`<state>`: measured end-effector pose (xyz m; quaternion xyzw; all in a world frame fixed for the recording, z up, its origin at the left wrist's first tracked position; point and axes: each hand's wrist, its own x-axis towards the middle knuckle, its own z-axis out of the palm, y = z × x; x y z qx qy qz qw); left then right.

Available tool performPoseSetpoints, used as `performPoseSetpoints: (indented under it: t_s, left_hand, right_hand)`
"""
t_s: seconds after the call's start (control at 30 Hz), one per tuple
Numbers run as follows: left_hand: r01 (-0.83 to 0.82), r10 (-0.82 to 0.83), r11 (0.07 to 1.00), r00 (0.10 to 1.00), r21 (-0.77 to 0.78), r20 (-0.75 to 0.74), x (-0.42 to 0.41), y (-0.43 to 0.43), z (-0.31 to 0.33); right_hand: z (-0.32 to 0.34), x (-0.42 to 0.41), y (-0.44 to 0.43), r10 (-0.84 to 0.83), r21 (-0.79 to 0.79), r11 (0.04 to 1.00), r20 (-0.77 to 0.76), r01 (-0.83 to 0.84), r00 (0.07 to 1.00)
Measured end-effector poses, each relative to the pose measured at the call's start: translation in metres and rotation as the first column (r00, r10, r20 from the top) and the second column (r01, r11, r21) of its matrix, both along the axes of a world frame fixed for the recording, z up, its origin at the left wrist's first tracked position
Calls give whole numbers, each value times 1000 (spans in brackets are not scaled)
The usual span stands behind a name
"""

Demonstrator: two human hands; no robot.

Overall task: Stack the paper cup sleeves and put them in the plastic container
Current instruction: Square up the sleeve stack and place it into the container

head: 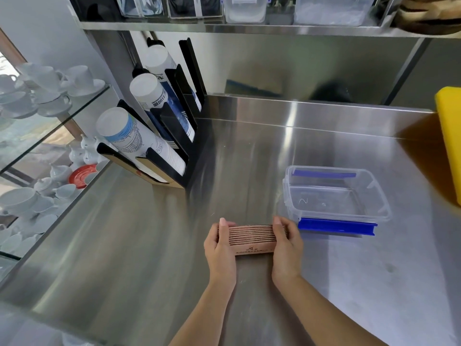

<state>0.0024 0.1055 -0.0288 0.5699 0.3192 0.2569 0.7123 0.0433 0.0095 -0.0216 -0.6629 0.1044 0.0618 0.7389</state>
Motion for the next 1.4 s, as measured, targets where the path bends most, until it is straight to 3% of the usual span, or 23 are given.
performPoseSetpoints:
  t_s: [0.13, 0.47, 0.63, 0.77, 0.93, 1.27, 1.4]
  left_hand:
    - [67, -67, 997, 998, 36, -5, -8, -1, -6]
    - [112, -110, 993, 992, 38, -65, -13, -1, -10]
    - [343, -341, 937, 939, 67, -30, -27, 10, -10]
    - [542, -515, 823, 838, 170, -179, -43, 33, -13]
    - [515, -442, 820, 847, 250, -295, -50, 41, -18]
    - [493, -400, 816, 859, 302, -320, -47, 42, -19]
    - [487, -401, 820, 864, 300, -304, -46, 43, -20]
  right_hand:
    - [-9, -7, -6, 61, -90, 994, 28, -59, 998]
    - [-10, -8, -13, 115, -133, 984, -6, -115, 993]
    - [-8, -7, -13, 139, -166, 976, -5, -137, 990]
    - [-8, -5, -14, 170, -202, 965, -17, -170, 985]
    - [-12, -4, -15, 185, -236, 954, -16, -184, 983]
    - [-8, 0, -24, 299, -329, 901, -2, -283, 954]
    - [-11, 1, -42, 469, -327, 820, -88, -470, 879]
